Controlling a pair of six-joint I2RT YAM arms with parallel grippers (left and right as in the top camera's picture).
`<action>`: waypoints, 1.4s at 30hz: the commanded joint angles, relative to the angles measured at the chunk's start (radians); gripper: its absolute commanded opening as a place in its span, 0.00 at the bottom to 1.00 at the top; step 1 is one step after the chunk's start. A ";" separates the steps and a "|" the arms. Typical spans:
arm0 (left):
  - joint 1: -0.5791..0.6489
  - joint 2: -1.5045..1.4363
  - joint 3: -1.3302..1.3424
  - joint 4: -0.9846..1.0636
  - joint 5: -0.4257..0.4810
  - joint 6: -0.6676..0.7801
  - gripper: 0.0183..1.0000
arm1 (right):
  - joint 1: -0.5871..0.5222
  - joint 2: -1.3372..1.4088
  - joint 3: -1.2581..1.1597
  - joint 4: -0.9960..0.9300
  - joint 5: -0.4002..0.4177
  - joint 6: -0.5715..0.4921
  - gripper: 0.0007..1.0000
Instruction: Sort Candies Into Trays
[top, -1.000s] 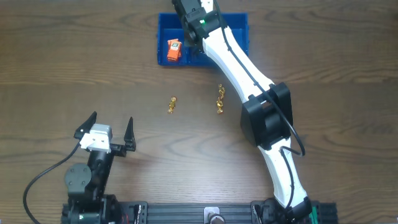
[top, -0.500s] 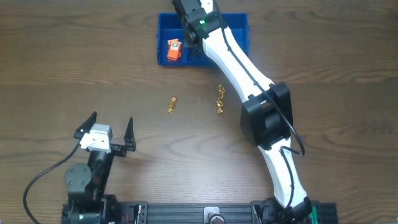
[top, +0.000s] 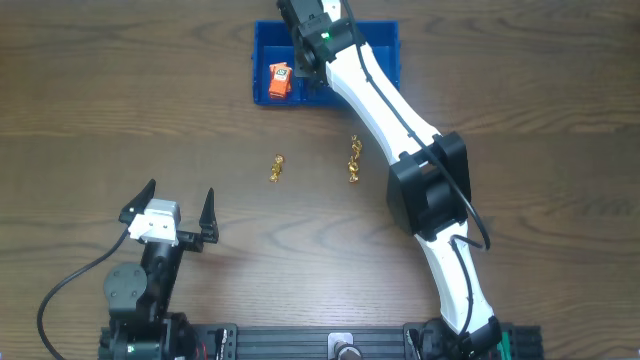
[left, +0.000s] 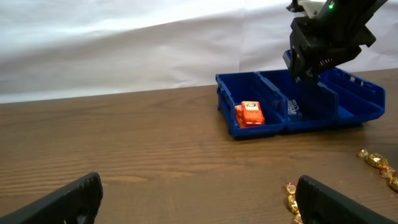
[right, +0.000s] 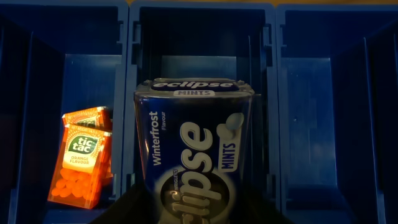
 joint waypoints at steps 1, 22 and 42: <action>0.004 -0.006 -0.014 -0.048 0.024 -0.004 1.00 | -0.027 0.014 -0.003 0.004 0.007 0.001 0.33; 0.004 -0.006 -0.014 -0.048 0.024 -0.004 1.00 | -0.026 0.014 -0.003 0.001 0.000 0.001 1.00; 0.004 -0.006 -0.014 -0.048 0.024 -0.004 1.00 | 0.171 -0.037 0.035 -0.341 -0.202 0.138 1.00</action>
